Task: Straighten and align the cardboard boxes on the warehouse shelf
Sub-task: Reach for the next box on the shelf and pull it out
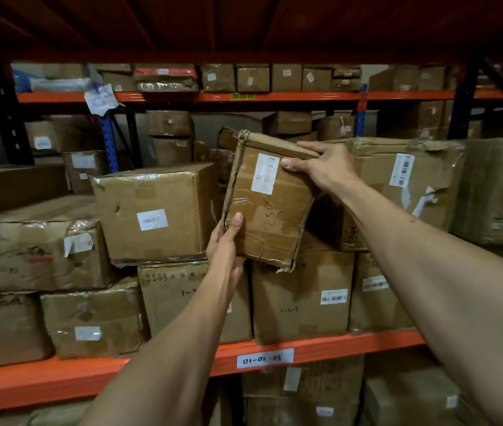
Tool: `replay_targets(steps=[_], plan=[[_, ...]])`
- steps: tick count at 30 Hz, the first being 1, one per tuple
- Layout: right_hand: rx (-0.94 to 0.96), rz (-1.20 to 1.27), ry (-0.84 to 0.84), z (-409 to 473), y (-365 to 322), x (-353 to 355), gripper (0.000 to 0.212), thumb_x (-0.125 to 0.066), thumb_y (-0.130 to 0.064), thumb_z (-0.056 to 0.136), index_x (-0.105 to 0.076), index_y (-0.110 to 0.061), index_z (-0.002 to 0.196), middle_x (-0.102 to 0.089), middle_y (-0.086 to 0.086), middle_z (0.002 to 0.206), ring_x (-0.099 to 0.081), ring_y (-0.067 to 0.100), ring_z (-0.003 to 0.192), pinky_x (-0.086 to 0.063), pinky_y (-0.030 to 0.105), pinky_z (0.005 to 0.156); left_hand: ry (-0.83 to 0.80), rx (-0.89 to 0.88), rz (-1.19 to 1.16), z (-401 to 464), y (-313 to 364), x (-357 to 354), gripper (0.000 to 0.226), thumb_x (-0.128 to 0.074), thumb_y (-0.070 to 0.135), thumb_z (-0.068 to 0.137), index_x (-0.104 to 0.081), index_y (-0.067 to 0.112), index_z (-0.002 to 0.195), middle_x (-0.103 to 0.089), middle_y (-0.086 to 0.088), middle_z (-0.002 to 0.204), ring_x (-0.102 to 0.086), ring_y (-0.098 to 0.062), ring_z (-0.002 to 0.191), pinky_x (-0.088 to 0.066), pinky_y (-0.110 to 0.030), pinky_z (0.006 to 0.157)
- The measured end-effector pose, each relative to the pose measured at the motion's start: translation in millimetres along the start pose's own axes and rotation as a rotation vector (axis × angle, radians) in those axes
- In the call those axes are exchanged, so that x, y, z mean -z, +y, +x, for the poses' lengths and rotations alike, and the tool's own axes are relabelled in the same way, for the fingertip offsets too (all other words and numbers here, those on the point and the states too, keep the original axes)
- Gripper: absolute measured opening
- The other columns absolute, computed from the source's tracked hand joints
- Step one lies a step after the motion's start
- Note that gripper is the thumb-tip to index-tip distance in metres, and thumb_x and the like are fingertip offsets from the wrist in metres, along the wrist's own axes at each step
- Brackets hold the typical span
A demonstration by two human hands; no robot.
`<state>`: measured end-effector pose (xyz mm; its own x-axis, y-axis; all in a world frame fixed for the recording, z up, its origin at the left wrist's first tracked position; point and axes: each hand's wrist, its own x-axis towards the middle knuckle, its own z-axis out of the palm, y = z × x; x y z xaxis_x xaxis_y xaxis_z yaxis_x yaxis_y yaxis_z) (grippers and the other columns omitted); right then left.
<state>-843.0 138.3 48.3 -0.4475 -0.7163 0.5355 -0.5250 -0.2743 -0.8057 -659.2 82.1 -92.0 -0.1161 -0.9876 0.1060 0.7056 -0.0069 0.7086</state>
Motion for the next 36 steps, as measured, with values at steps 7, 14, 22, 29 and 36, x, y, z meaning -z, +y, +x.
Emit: replay_targets(steps=[7, 14, 22, 29, 36], plan=[[-0.148, 0.334, 0.097, -51.0, -8.2, 36.1, 0.072, -0.098, -0.046, 0.066, -0.074, -0.029, 0.132, -0.076, -0.004, 0.12, -0.076, 0.023, 0.1, -0.067, 0.05, 0.067, 0.03, -0.144, 0.26, -50.2, 65.3, -31.2, 0.069, -0.093, 0.022, 0.07, -0.067, 0.011, 0.133, -0.078, -0.011, 0.111, -0.075, -0.029, 0.103, -0.062, -0.053, 0.086], [-0.438, 0.859, 0.154, -117.3, 28.2, 39.9, 0.057, -0.087, -0.031, 0.086, -0.068, -0.021, 0.138, -0.071, -0.004, 0.095, -0.068, 0.031, 0.112, -0.064, 0.049, 0.077, -0.062, -0.392, 0.846, -83.5, 120.4, -82.0, 0.044, -0.087, 0.022, 0.08, -0.073, 0.015, 0.121, -0.072, 0.004, 0.098, -0.066, -0.006, 0.081, -0.051, -0.019, 0.058], [-0.587, 0.998, 0.125, -130.3, 81.6, 7.9, 0.067, -0.08, -0.035, 0.091, -0.055, -0.024, 0.152, -0.066, 0.012, 0.135, -0.058, 0.042, 0.134, -0.059, 0.062, 0.094, -0.139, -0.403, 1.08, -59.4, 102.4, -73.2, 0.047, -0.087, 0.03, 0.08, -0.071, 0.025, 0.125, -0.067, 0.006, 0.111, -0.062, -0.018, 0.109, -0.054, -0.034, 0.085], [-0.392, 0.228, 0.047, -100.5, 119.4, -26.9, 0.056, -0.076, -0.052, 0.092, -0.072, -0.018, 0.137, -0.073, 0.005, 0.131, -0.061, 0.031, 0.13, -0.046, 0.036, 0.113, -0.213, -0.478, 1.798, -5.5, 103.2, -29.1, 0.068, -0.078, 0.034, 0.088, -0.05, 0.027, 0.15, -0.046, -0.006, 0.156, -0.032, -0.032, 0.15, -0.026, -0.051, 0.12], [-0.373, 0.016, 0.031, -40.0, 141.4, -58.1, 0.051, -0.071, -0.053, 0.095, -0.072, -0.021, 0.135, -0.069, 0.011, 0.133, -0.058, 0.036, 0.13, -0.045, 0.047, 0.114, -0.295, -0.636, 2.346, 40.7, 109.0, -35.6, 0.072, -0.065, 0.025, 0.098, -0.029, 0.032, 0.16, -0.027, -0.011, 0.168, -0.004, -0.027, 0.158, 0.017, -0.043, 0.118]])
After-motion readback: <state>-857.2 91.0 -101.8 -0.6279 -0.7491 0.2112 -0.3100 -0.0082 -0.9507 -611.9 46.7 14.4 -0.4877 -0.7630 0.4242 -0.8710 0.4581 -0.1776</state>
